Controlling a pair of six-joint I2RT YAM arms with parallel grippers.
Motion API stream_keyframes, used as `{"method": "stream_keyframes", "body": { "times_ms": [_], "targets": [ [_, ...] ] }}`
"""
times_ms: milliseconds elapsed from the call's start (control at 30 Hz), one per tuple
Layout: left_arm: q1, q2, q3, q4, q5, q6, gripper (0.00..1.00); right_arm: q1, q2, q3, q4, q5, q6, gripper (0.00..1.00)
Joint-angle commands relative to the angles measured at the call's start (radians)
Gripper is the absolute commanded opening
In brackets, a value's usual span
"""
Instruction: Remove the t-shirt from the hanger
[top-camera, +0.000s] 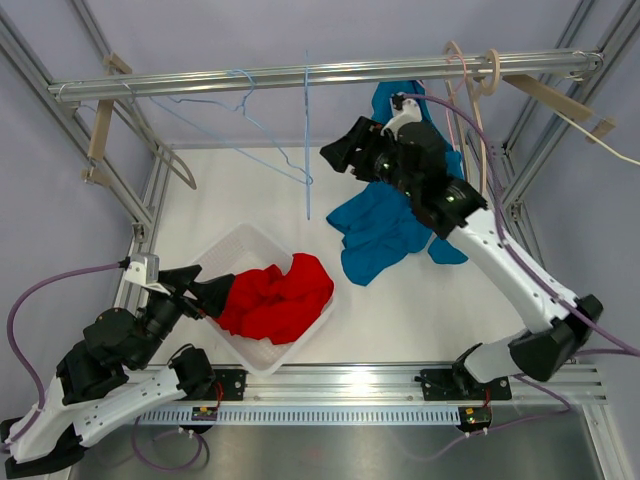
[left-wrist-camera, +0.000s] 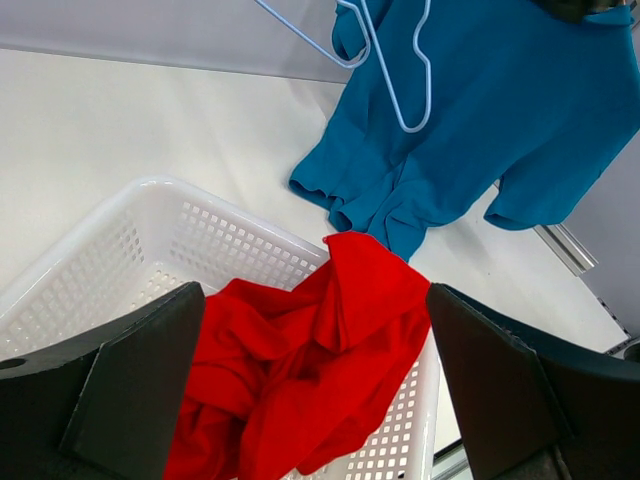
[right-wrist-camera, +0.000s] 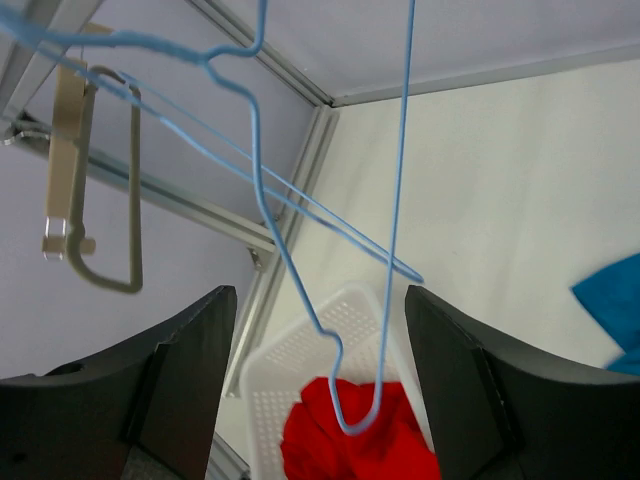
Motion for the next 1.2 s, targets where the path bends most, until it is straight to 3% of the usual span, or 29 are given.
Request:
{"method": "stream_keyframes", "body": {
  "times_ms": [0, 167, 333, 533, 867, 1000, 1167],
  "targets": [
    [0.004, -0.009, -0.001, 0.045, 0.026, 0.017, 0.99, -0.008, -0.162, -0.006, -0.142, 0.017, -0.216, 0.76],
    [0.004, -0.004, -0.001, 0.043, 0.027, 0.014, 0.99, -0.098, -0.330, -0.081, -0.268, 0.049, -0.346, 0.55],
    [0.007, 0.008, 0.001, 0.045, 0.026, 0.016, 0.99, -0.287, -0.412, -0.043, -0.369, 0.051, -0.453, 0.55],
    [0.014, 0.025, 0.002, 0.045, 0.026, 0.019, 0.99, -0.390, -0.257, 0.098, -0.468, 0.048, -0.541, 0.58],
    [0.014, 0.056, 0.002, 0.045, 0.034, 0.025, 0.99, -0.425, -0.179, 0.181, -0.462, 0.180, -0.630, 0.61],
    [0.015, 0.065, 0.005, 0.050, 0.038, 0.026, 0.99, -0.427, -0.137, 0.190, -0.459, 0.155, -0.645, 0.60],
    [0.015, 0.056, 0.002, 0.048, 0.035, 0.025, 0.99, -0.428, -0.068, 0.195, -0.437, 0.079, -0.638, 0.49]
  ]
}}
